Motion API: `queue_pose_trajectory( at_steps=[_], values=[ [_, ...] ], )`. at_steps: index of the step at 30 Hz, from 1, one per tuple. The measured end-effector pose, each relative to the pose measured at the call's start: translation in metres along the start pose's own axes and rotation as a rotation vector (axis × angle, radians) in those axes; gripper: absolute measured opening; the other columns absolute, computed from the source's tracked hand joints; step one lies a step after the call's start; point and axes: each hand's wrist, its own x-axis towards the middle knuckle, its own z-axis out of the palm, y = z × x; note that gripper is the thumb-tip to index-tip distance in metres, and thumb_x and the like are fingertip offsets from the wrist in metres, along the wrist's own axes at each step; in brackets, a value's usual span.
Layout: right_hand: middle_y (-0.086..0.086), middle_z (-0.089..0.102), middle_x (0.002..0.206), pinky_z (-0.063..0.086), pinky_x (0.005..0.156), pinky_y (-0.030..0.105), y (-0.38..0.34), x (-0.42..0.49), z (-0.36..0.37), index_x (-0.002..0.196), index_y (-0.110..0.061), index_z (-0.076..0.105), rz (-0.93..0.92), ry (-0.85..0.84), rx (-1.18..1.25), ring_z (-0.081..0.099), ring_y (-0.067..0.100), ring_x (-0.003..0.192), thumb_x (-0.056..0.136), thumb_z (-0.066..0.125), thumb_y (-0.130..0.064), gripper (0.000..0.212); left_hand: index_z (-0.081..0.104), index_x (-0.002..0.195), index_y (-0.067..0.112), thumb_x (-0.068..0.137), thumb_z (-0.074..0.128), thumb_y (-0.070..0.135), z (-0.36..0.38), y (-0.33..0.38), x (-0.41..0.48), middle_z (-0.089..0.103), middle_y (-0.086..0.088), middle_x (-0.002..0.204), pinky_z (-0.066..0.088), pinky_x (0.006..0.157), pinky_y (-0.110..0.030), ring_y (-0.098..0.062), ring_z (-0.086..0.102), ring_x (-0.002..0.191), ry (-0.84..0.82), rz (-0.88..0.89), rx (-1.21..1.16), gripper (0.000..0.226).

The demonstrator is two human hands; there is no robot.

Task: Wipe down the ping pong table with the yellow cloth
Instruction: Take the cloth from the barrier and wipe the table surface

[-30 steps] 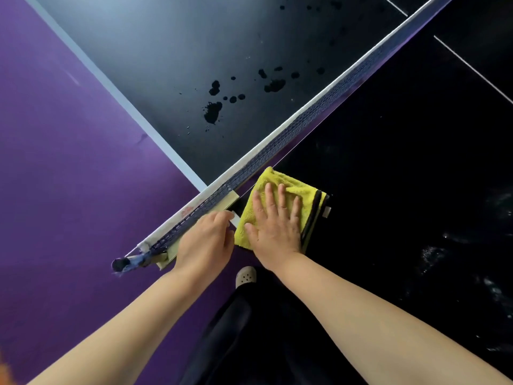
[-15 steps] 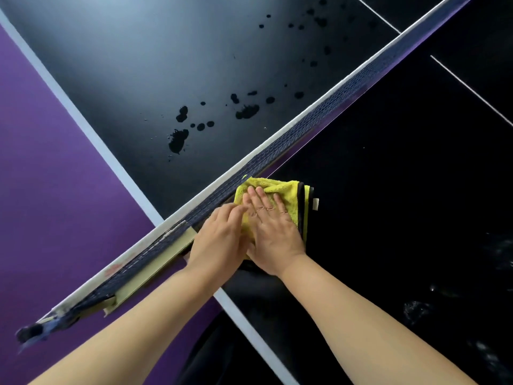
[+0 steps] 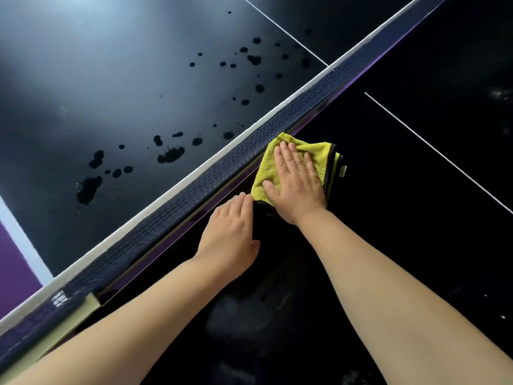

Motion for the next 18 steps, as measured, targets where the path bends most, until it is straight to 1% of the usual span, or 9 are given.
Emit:
queue_pose_trajectory(
  at_steps=[1, 2, 3, 5, 8, 12, 14, 18],
  values=[
    [0.004, -0.011, 0.163, -0.011, 0.12, 0.038, 0.013, 0.008, -0.001, 0.155, -0.011, -0.006, 0.017, 0.003, 0.002, -0.014, 0.016, 0.149, 0.097, 0.021, -0.055, 0.078, 0.0, 0.149, 0.006, 0.084, 0.059, 0.042, -0.001, 0.009, 0.011, 0.007, -0.011, 0.157, 0.004, 0.116, -0.032, -0.023, 0.007, 0.145, -0.028, -0.006, 0.036, 0.095],
    [0.004, -0.01, 0.163, -0.01, 0.121, 0.038, 0.025, 0.016, -0.003, 0.155, -0.012, -0.005, 0.031, 0.008, 0.001, -0.014, 0.016, 0.149, 0.097, 0.021, -0.055, 0.077, -0.007, 0.149, 0.007, 0.083, 0.059, 0.046, -0.003, 0.018, 0.022, -0.001, -0.01, 0.158, 0.001, 0.116, -0.033, -0.023, 0.001, 0.145, -0.046, -0.01, 0.083, 0.101],
    [0.004, -0.01, 0.163, -0.01, 0.121, 0.038, 0.037, 0.023, -0.004, 0.155, -0.012, -0.005, 0.041, 0.014, -0.003, -0.013, 0.016, 0.149, 0.097, 0.021, -0.055, 0.077, -0.01, 0.148, 0.007, 0.082, 0.059, 0.05, -0.005, 0.027, 0.033, -0.004, -0.01, 0.158, -0.001, 0.116, -0.035, -0.024, -0.002, 0.145, -0.059, -0.005, 0.129, 0.105],
    [0.004, -0.009, 0.163, -0.008, 0.121, 0.039, 0.058, 0.037, -0.007, 0.156, -0.012, -0.005, 0.058, 0.018, -0.013, -0.012, 0.016, 0.149, 0.097, 0.021, -0.055, 0.077, -0.01, 0.148, 0.006, 0.081, 0.061, 0.053, -0.007, 0.041, 0.053, -0.006, -0.012, 0.157, -0.001, 0.117, -0.038, -0.026, -0.004, 0.145, -0.1, 0.025, 0.219, 0.108],
    [0.003, -0.011, 0.163, -0.009, 0.121, 0.039, 0.088, 0.058, -0.013, 0.155, -0.013, -0.007, 0.095, 0.008, -0.034, -0.014, 0.016, 0.149, 0.099, 0.019, -0.055, 0.075, -0.008, 0.148, 0.004, 0.08, 0.062, 0.052, -0.01, 0.054, 0.072, -0.005, -0.015, 0.157, 0.0, 0.118, -0.04, -0.027, -0.003, 0.145, -0.194, 0.048, 0.33, 0.109],
    [0.001, -0.014, 0.163, -0.011, 0.12, 0.039, 0.126, 0.083, -0.022, 0.155, -0.014, -0.009, 0.144, -0.016, -0.037, -0.017, 0.015, 0.148, 0.1, 0.016, -0.055, 0.073, -0.004, 0.147, -0.001, 0.082, 0.065, 0.04, -0.002, 0.064, 0.082, -0.004, -0.022, 0.155, 0.0, 0.117, -0.042, -0.032, 0.001, 0.145, -0.316, 0.069, 0.507, 0.103],
    [0.001, -0.013, 0.163, -0.011, 0.12, 0.039, 0.143, 0.093, -0.026, 0.155, -0.015, -0.008, 0.159, -0.016, -0.032, -0.015, 0.015, 0.148, 0.1, 0.016, -0.055, 0.073, -0.005, 0.146, -0.004, 0.085, 0.064, 0.037, 0.002, 0.066, 0.084, -0.005, -0.025, 0.154, 0.0, 0.117, -0.043, -0.034, 0.001, 0.144, -0.34, 0.077, 0.585, 0.101],
    [0.0, -0.011, 0.163, -0.011, 0.12, 0.041, 0.174, 0.103, -0.031, 0.156, -0.019, -0.007, 0.166, -0.008, -0.032, -0.014, 0.018, 0.149, 0.1, 0.018, -0.055, 0.071, -0.007, 0.146, -0.003, 0.086, 0.063, 0.04, 0.007, 0.067, 0.088, -0.006, -0.023, 0.155, -0.001, 0.116, -0.042, -0.032, 0.0, 0.145, -0.365, 0.056, 0.615, 0.102]
  ],
)
